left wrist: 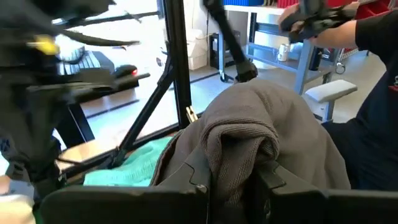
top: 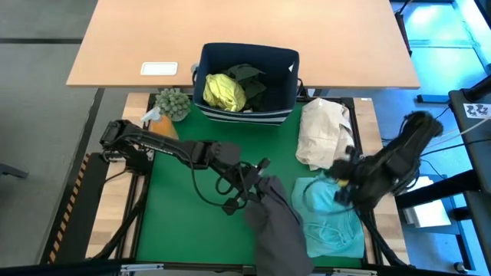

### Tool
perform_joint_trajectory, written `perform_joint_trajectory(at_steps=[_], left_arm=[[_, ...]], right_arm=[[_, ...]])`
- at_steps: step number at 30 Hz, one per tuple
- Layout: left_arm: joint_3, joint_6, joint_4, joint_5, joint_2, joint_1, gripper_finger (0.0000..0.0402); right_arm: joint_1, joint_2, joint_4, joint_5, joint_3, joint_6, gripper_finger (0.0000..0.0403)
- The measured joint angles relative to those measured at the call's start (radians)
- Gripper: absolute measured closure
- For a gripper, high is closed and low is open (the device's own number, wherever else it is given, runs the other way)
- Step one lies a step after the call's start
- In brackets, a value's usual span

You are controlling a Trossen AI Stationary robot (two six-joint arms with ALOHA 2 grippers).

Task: Fold laundry
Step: Stack the black shorts on the blue shorts

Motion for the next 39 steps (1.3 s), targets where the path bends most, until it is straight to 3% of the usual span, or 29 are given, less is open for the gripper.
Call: perform_joint_trajectory(at_steps=[3, 6, 11, 17, 21, 26, 32, 39], left_arm=[[0.014, 0.006, 0.002, 0.0, 0.0, 0.002, 0.0364], [0.025, 0.032, 0.006, -0.002, 0.0, 0.003, 0.0364], [0.033, 0.048, 0.023, -0.007, 0.0, 0.025, 0.0364], [0.035, 0.023, 0.11, 0.026, 0.042, 0.064, 0.0364], [0.038, -0.005, 0.164, 0.072, 0.095, 0.083, 0.0364], [0.098, -0.019, 0.164, 0.122, 0.161, 0.094, 0.0364], [0.244, -0.003, 0.163, 0.228, 0.223, 0.092, 0.0364], [0.414, 0.093, 0.17, 0.224, 0.299, 0.103, 0.0364]], right_arm=[[-0.001, -0.148, 0.153, 0.002, -0.142, 0.011, 0.0392], [-0.002, -0.214, 0.362, -0.028, -0.289, -0.124, 0.0391], [-0.001, -0.219, 0.593, -0.043, -0.433, -0.263, 0.0391], [-0.001, -0.16, 0.707, -0.046, -0.467, -0.285, 0.0391], [0.0, -0.134, 0.652, -0.059, -0.399, -0.287, 0.0391], [-0.001, -0.143, 0.471, 0.058, -0.281, -0.283, 0.0391], [-0.001, -0.143, 0.37, 0.078, -0.196, -0.292, 0.0391], [-0.001, -0.143, 0.361, 0.062, -0.171, -0.295, 0.0391]])
